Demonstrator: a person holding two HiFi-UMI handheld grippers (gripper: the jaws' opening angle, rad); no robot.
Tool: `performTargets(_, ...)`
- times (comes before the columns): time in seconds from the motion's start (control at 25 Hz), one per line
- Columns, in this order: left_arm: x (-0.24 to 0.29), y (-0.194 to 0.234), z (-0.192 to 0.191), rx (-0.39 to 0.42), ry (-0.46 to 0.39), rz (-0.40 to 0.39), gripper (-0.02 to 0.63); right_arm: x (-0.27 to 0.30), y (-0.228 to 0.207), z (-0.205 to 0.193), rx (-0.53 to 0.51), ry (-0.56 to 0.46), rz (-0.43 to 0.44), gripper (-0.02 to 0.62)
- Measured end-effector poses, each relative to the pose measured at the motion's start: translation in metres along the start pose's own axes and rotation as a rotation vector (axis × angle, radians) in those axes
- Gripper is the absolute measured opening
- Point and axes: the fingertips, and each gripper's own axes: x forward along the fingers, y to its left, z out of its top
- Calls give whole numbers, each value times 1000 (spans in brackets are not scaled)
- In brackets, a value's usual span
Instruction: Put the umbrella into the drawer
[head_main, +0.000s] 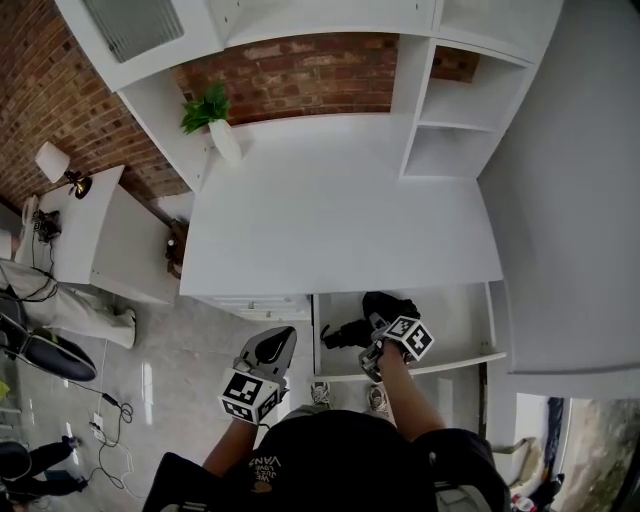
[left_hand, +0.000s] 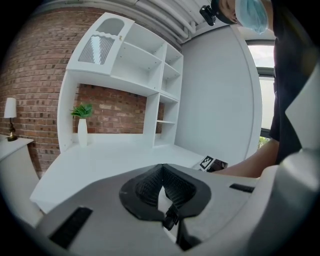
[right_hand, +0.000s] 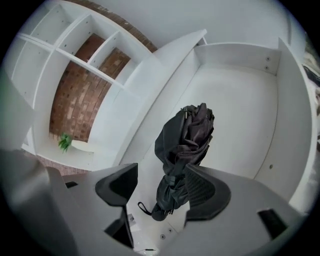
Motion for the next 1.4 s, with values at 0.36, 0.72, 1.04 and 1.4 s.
performTargets(0.36,17,-24,20,4,-55,-11,6,-76,47,36,-384,-143,92,80)
performTargets(0.72,20,-43,24,-2,-82,26,6,-153,95,58,-750,-305,243,2)
performTargets(1.04,18,-69,30,-20,-113,89,6,-226,118,53,-1098,-395,389,2)
performTargets(1.4,-1,-100,14,-60,-125,175,6,-273,99,53,-1146,-377,467,2)
